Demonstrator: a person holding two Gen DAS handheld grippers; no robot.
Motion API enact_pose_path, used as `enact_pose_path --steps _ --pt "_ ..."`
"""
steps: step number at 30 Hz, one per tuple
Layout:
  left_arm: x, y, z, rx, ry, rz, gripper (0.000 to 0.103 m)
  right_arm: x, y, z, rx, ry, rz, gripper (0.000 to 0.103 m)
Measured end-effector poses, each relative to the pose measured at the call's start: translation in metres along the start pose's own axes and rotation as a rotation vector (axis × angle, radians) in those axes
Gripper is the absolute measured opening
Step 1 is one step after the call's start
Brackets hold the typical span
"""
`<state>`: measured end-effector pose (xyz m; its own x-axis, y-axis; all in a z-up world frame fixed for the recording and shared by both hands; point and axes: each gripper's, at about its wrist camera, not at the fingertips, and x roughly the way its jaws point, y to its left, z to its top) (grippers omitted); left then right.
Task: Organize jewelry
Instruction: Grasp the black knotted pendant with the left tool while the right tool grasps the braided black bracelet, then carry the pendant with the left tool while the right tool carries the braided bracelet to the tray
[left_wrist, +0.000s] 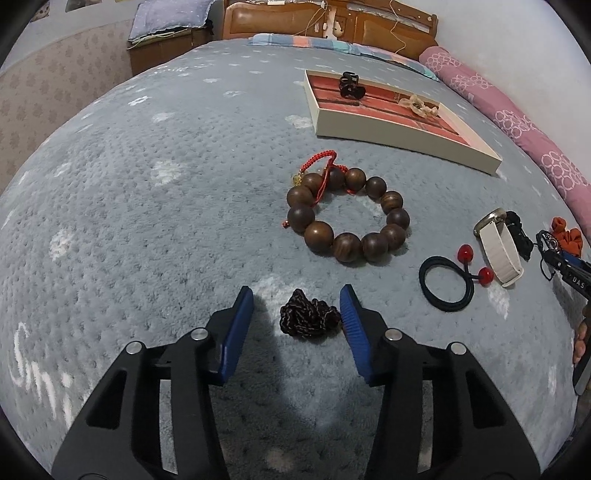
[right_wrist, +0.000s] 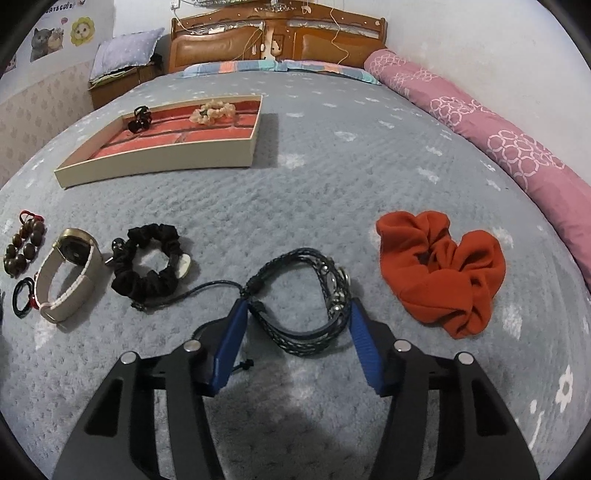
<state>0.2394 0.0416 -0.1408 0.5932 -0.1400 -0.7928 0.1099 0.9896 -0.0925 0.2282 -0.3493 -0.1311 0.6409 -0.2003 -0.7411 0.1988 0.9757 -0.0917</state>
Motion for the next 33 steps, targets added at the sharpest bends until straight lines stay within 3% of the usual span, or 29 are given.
enact_pose_path --steps 8,13,15,21,33 --pt "0.001 0.002 -0.001 -0.006 0.003 -0.009 0.039 0.013 -0.004 0.002 0.021 0.046 0.037 0.054" --pt "0.0 0.005 -0.001 -0.019 0.004 -0.016 0.03 0.012 0.001 0.001 -0.004 0.04 0.039 0.042" --pt "-0.001 0.006 -0.001 -0.026 0.0 -0.019 0.029 0.011 0.001 0.0 -0.002 0.037 0.055 0.032" --pt "-0.003 0.009 -0.002 -0.039 -0.005 -0.026 0.024 0.009 -0.003 0.0 0.019 0.03 0.071 0.023" --pt "-0.008 0.013 -0.003 -0.057 -0.018 -0.033 0.022 0.0 -0.009 0.0 0.043 -0.015 0.083 0.019"
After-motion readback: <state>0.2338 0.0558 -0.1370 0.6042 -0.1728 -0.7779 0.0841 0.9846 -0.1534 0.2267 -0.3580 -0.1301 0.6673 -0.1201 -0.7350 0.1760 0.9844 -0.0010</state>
